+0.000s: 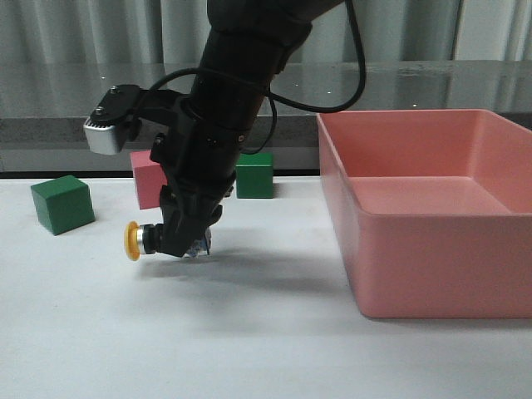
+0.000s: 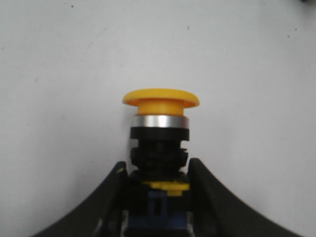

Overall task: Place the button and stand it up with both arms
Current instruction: 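Carry the button out of the tray and lay it on the table, then open the right gripper and withdraw it upward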

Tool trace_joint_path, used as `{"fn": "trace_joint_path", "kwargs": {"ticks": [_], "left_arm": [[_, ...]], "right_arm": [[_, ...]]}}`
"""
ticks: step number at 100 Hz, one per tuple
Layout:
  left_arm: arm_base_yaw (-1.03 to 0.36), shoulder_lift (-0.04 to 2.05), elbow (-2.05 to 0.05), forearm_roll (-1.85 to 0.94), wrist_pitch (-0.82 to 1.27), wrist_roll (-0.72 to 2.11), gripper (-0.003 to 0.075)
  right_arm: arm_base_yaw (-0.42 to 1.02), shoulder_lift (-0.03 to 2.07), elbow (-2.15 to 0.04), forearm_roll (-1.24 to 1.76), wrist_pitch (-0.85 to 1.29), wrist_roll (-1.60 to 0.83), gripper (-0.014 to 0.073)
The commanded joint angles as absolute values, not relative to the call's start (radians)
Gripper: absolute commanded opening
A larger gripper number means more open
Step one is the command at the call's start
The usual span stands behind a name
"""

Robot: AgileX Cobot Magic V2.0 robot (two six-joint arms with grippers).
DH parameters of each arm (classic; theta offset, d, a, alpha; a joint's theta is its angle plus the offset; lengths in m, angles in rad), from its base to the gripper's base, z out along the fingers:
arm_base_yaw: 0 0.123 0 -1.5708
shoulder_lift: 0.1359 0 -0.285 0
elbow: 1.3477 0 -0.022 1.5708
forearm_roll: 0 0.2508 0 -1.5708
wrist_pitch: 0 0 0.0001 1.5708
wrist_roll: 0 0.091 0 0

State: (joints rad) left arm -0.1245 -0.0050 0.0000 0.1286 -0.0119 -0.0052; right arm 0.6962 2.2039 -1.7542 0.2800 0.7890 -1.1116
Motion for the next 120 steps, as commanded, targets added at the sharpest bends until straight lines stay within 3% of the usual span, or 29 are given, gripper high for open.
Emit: {"fn": "trace_joint_path", "kwargs": {"ticks": [1,13,35,42,49,66,91,120], "left_arm": [[-0.120,-0.035,0.046,0.121,-0.090,-0.016,-0.0020],[-0.120,-0.035,0.046,0.121,-0.090,-0.016,-0.0020],[-0.120,-0.035,0.046,0.121,-0.090,-0.016,-0.0020],[-0.120,-0.035,0.046,0.121,-0.090,-0.016,-0.0020],[-0.120,-0.035,0.046,0.121,-0.090,-0.016,-0.0020],[-0.120,-0.035,0.046,0.121,-0.090,-0.016,-0.0020],[-0.120,-0.035,0.046,0.121,-0.090,-0.016,-0.0020],[-0.120,-0.035,0.046,0.121,-0.090,-0.016,-0.0020]], "right_arm": [[0.694,2.139,-1.788,0.305,0.764,-1.122,0.0419],[0.693,2.139,-1.788,0.305,0.755,-1.122,0.0545],[0.693,2.091,-1.803,0.304,0.816,-1.107,0.0538],[0.691,2.049,-1.821,0.304,0.868,-1.067,0.0489],[0.687,1.999,-1.843,0.304,0.928,-0.998,0.0384],[0.640,1.866,-1.871,0.270,1.042,-0.821,-0.0071],[0.475,1.684,-1.848,0.246,1.123,-0.512,-0.0061],[0.277,1.326,-1.499,0.214,0.826,-0.340,-0.0061]]}}
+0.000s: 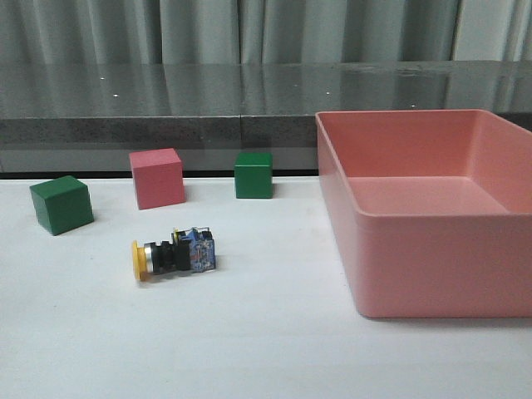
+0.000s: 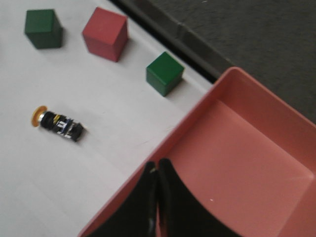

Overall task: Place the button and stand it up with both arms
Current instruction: 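Open the right gripper and withdraw it upward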

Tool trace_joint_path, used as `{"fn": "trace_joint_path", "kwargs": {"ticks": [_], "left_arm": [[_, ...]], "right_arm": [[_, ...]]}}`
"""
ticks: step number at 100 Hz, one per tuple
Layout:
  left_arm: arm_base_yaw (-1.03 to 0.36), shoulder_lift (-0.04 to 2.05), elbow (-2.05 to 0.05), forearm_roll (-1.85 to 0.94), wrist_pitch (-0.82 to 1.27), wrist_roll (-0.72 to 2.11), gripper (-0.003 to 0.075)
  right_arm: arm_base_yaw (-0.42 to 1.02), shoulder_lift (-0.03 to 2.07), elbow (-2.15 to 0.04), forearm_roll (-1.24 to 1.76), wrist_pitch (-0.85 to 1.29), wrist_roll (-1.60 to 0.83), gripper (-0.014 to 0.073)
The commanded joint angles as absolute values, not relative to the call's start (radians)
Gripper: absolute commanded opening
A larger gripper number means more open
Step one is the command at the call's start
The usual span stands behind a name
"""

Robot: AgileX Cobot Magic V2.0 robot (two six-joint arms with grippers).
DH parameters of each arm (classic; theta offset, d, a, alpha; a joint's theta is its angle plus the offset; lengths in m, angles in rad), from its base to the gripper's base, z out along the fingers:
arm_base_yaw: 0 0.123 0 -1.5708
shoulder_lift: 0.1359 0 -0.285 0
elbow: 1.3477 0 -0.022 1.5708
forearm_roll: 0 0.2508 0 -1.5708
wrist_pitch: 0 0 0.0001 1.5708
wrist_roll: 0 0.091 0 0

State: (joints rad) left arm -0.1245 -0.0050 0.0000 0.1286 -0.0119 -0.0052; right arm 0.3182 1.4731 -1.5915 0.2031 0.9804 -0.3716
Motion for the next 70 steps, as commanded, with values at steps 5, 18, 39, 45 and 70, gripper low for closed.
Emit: {"fn": "trace_joint_path", "kwargs": {"ticks": [5,18,39,45,70], "left_arm": [[-0.120,-0.035,0.046,0.121,-0.090,-0.016,-0.0020],[-0.120,-0.035,0.046,0.121,-0.090,-0.016,-0.0020],[-0.120,-0.035,0.046,0.121,-0.090,-0.016,-0.0020],[-0.120,-0.035,0.046,0.121,-0.090,-0.016,-0.0020],[-0.120,-0.035,0.046,0.121,-0.097,-0.016,-0.0020]], "right_arm": [[0.258,1.255,-1.405,0.214,0.750,-0.335,-0.0061],[0.219,1.070,-1.130,0.214,0.550,-0.310,-0.0061],[0.193,0.822,-0.705,0.214,0.285,-0.301,-0.0061],[0.193,0.756,-0.617,0.214,0.221,-0.301,-0.0061],[0.193,0.523,-0.414,0.214,0.039,-0.301,-0.0061]]}}
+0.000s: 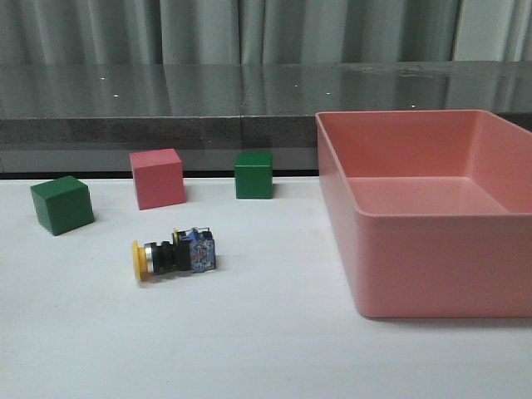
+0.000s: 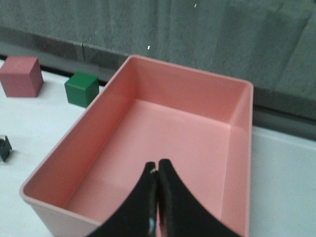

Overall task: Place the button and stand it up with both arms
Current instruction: 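Open the right gripper and withdraw it upward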

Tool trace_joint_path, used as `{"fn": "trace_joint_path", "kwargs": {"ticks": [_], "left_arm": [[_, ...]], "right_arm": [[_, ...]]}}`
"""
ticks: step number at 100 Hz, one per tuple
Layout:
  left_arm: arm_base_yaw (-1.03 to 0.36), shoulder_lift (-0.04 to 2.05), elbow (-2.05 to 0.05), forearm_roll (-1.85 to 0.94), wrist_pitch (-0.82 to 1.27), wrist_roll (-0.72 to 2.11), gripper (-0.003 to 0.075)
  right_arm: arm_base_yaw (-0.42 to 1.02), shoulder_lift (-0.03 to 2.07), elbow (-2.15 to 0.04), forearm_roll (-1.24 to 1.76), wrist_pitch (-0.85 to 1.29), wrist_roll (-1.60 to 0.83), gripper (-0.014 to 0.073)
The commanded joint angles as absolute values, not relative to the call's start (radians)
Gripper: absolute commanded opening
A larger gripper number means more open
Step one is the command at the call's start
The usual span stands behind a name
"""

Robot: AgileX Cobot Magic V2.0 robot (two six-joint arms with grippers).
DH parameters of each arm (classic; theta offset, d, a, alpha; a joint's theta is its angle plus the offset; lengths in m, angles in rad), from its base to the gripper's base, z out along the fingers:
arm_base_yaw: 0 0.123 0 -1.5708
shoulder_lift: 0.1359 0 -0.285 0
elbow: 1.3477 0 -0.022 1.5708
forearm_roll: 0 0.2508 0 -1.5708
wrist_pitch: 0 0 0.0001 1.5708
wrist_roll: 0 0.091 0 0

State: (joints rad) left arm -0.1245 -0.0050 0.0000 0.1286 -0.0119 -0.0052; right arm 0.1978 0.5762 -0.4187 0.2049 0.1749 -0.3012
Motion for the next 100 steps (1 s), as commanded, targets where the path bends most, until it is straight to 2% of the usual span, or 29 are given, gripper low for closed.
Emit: {"fn": "trace_joint_path", "kwargs": {"ticks": [1,50,61,65,68,72,79,86,94,100], "left_arm": [[-0.120,-0.035,0.046,0.121,-0.099,-0.016,-0.0020],[-0.120,-0.035,0.044,0.014,-0.214,-0.016,0.0000],[-0.132,-0.035,0.042,0.009,-0.234,-0.046,0.0168],[-0.135,-0.035,0.042,0.009,-0.241,-0.053,0.0295],[-0.137,-0.035,0.042,0.009,-0.244,-0.058,0.0356],[-0.136,-0.035,0.042,0.008,-0.256,-0.061,0.0500],[-0.136,-0.035,0.042,0.008,-0.290,-0.062,0.0657],[-0.136,-0.035,0.040,0.007,-0.348,-0.082,0.0716],[-0.136,-0.035,0.027,0.000,-0.397,-0.123,0.0693],[-0.136,-0.031,-0.022,0.000,-0.297,-0.123,0.0657]], "right_arm": [[0.193,0.519,-0.412,0.214,0.040,-0.301,-0.0061],[0.193,0.496,-0.410,0.214,0.052,-0.301,-0.0061],[0.193,0.496,-0.410,0.214,0.052,-0.301,-0.0061],[0.193,0.496,-0.410,0.214,0.052,-0.301,-0.0061],[0.193,0.496,-0.410,0.214,0.052,-0.301,-0.0061],[0.193,0.496,-0.410,0.214,0.052,-0.301,-0.0061],[0.193,0.496,-0.410,0.214,0.052,-0.301,-0.0061],[0.193,0.496,-0.410,0.214,0.053,-0.301,-0.0061],[0.193,0.496,-0.410,0.214,0.056,-0.301,-0.0061],[0.193,0.496,-0.410,0.214,0.060,-0.301,-0.0061]]}}
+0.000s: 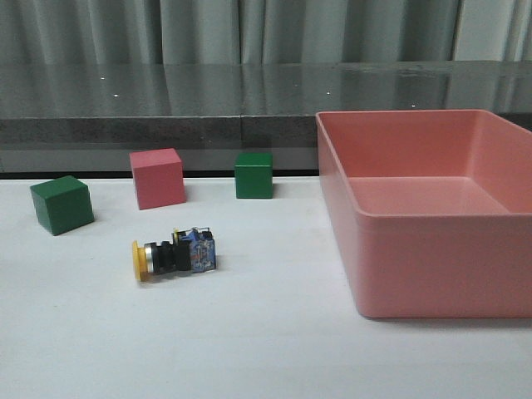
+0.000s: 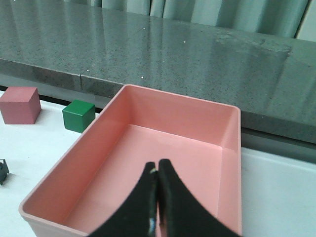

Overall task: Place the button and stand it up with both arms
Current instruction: 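Open the right gripper and withdraw it upward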

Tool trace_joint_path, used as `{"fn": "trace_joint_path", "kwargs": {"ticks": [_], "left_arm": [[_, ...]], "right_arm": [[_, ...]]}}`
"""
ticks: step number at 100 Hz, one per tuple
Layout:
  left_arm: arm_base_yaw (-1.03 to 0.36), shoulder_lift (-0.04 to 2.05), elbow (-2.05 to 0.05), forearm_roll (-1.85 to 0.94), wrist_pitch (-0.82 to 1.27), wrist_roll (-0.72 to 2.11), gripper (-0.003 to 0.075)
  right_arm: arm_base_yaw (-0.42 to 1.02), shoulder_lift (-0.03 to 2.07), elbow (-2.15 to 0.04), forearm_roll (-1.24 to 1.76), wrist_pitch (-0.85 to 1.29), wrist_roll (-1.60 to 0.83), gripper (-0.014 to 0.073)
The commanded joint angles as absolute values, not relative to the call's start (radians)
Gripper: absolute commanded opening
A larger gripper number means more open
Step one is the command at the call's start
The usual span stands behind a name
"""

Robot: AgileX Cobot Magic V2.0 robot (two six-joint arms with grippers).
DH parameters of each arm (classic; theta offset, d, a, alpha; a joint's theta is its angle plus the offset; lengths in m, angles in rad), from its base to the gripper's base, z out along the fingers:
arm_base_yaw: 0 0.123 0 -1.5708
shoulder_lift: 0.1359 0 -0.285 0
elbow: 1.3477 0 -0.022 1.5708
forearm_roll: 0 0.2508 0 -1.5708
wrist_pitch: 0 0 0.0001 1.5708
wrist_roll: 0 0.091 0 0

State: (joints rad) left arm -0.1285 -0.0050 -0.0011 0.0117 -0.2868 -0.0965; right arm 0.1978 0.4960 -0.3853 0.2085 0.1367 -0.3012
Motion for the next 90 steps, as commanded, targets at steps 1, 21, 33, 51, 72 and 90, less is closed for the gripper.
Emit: {"fn": "trace_joint_path", "kwargs": {"ticks": [1,21,33,51,72,90], "left_arm": [[-0.136,-0.028,-0.030,0.000,-0.277,-0.123,0.0654],[-0.136,0.140,-0.297,0.022,0.186,-0.121,0.0585],[-0.136,0.342,-0.472,0.028,0.272,-0.119,0.0565],[-0.136,0.663,-0.684,0.028,0.437,-0.119,0.0566],[-0.136,0.965,-0.784,-0.064,0.379,-0.119,0.0566],[-0.145,1.156,-0.824,-0.126,0.317,0.029,0.0566]], "right_arm": [[0.193,0.496,-0.410,0.214,0.060,-0.301,-0.0061],[0.193,0.496,-0.410,0.214,0.060,-0.301,-0.0061],[0.193,0.496,-0.410,0.214,0.060,-0.301,-0.0061],[0.193,0.496,-0.410,0.214,0.065,-0.301,-0.0061],[0.193,0.496,-0.409,0.214,0.066,-0.301,-0.0061],[0.193,0.496,-0.409,0.214,0.067,-0.301,-0.0061]]}}
